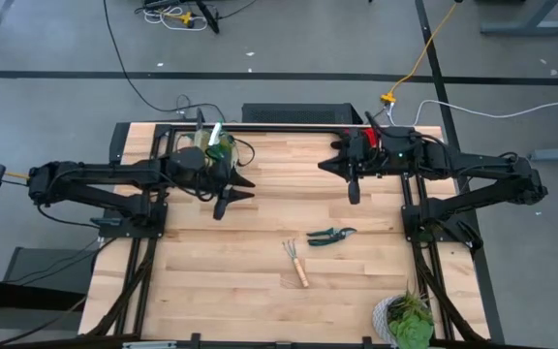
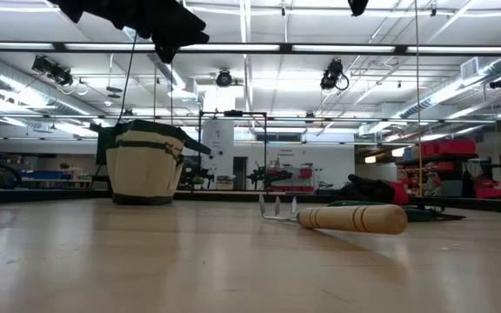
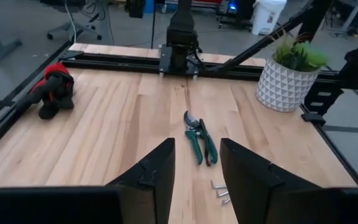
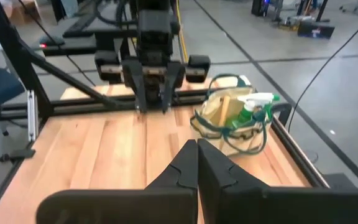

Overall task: Pick & Place Garden tools in Gardening bag
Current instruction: Put the dark green shears into the gardening bag

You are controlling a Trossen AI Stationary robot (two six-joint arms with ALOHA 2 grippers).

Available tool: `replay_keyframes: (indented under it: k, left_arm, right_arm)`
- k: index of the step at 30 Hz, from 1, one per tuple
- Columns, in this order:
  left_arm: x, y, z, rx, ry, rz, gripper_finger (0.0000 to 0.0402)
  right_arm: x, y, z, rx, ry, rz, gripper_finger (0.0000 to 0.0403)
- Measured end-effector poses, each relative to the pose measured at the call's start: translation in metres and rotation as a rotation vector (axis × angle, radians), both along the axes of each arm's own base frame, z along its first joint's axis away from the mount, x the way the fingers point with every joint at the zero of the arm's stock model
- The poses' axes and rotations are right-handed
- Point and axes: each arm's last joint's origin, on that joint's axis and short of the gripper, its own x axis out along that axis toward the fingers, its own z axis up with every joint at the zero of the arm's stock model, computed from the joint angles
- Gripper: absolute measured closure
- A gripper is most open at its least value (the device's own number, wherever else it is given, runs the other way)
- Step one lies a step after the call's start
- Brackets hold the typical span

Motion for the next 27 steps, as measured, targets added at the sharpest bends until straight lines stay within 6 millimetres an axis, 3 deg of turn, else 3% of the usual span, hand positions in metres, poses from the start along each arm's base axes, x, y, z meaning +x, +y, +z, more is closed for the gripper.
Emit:
replay_keyframes:
  k: [19, 27]
  left_arm:
    - [-0.009, 0.001, 0.069, 0.064, 0.049, 0.047, 0.0269]
    - [-0.01, 0.001, 0.072, 0.067, 0.054, 0.057, 0.0269]
  right_arm:
    - [-0.001, 0.0, -0.008, 0.006, 0.085, 0.002, 0.0402]
    - [0.008, 0.003, -0.018, 0.013, 0.14, 0.016, 0.0402]
